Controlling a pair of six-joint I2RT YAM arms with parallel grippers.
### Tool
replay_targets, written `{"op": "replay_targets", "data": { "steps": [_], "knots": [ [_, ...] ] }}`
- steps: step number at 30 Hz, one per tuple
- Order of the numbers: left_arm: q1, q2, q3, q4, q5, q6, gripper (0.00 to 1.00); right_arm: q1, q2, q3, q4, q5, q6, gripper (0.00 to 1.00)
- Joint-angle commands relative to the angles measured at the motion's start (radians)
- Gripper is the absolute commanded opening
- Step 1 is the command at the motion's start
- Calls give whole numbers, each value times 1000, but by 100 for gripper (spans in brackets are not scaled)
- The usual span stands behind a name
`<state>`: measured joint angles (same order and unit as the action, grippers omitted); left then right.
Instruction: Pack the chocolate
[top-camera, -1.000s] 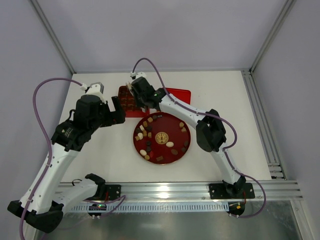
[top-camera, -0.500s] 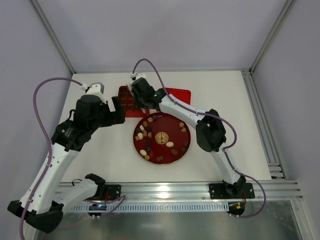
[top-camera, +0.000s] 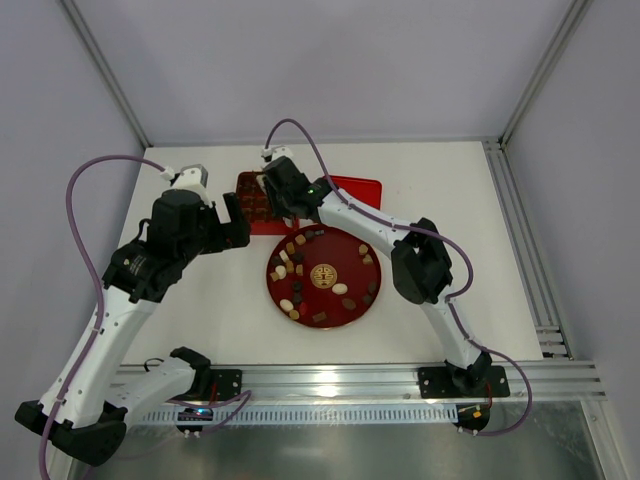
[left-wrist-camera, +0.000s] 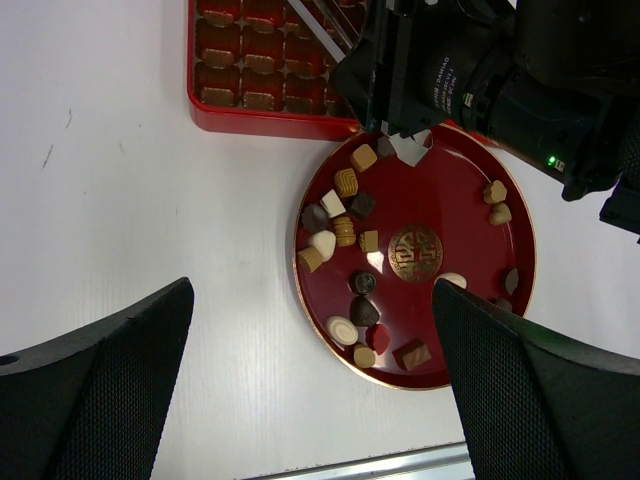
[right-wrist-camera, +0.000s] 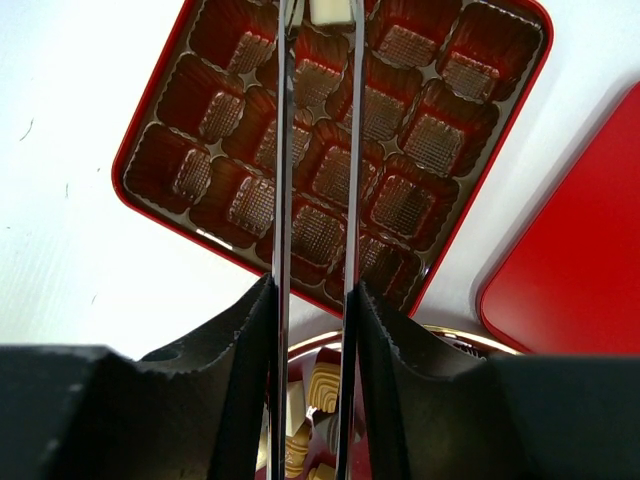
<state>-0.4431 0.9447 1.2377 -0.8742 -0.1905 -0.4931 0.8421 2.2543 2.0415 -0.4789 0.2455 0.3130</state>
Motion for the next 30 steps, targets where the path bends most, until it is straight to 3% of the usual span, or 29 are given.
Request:
{"op": "replay_targets", "data": {
  "steps": [1,15,22,30],
  "knots": [
    [1,-1,5,7,-12,8,100,-1,-6,5,45,21,-11,40],
    [1,0,6,9,-17,10,100,-1,-28,58,26,40,-45,41],
    [0,0,11,12,-21,5,100,-1,-116,57,14,66,-61,41],
    [1,5,8,18,-27,7,100,-1,-358,-160,-20,95,-14,41]
  ]
}}
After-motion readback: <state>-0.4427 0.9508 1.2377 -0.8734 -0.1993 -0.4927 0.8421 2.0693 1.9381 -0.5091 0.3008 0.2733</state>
